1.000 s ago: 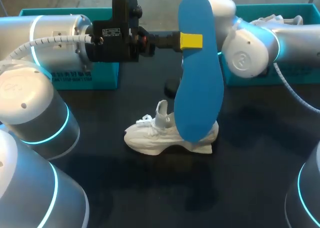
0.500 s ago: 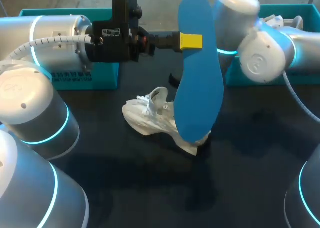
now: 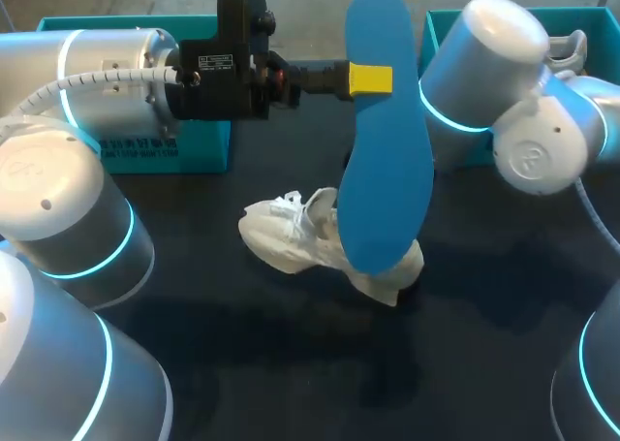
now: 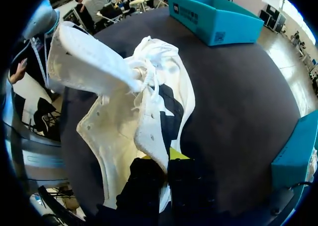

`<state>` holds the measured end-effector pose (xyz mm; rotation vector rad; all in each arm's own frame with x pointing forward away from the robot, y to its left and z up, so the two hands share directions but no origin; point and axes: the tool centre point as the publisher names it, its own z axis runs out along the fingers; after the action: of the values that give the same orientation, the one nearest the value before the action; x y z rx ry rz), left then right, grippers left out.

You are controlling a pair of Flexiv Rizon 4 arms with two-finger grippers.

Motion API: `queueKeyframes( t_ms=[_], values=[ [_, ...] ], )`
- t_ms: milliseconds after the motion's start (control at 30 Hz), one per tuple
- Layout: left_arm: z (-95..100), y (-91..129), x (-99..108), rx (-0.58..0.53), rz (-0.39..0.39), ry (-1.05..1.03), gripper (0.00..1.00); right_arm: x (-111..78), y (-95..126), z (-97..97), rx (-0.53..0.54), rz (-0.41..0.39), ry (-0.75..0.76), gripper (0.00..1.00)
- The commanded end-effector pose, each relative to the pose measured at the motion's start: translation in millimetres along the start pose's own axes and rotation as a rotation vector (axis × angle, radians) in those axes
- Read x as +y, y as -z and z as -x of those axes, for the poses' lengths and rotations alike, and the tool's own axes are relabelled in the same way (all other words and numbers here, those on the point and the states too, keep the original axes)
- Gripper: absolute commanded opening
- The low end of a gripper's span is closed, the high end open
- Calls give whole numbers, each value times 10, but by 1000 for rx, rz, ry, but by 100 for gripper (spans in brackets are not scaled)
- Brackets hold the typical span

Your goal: Take the shoe out of the shoebox, open the shoe tongue, remove and reinsert the insole, then place the shoe into the shoebox

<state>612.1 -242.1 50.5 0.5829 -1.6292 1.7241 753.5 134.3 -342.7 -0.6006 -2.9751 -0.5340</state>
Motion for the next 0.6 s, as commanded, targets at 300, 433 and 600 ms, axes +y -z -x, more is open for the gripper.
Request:
queueKeyframes(
  t_ms=[300, 433, 600],
  values=[
    [5, -1, 17, 1, -4, 0, 0, -209, 179, 75, -104, -1, -660, 0],
    [5, -1, 17, 1, -4, 0, 0, -208, 233, 51, -79, 119, -865, 0],
    [5, -1, 17, 1, -4, 0, 0, -112, 219, -14, -84, 167, -1021, 0]
  ],
)
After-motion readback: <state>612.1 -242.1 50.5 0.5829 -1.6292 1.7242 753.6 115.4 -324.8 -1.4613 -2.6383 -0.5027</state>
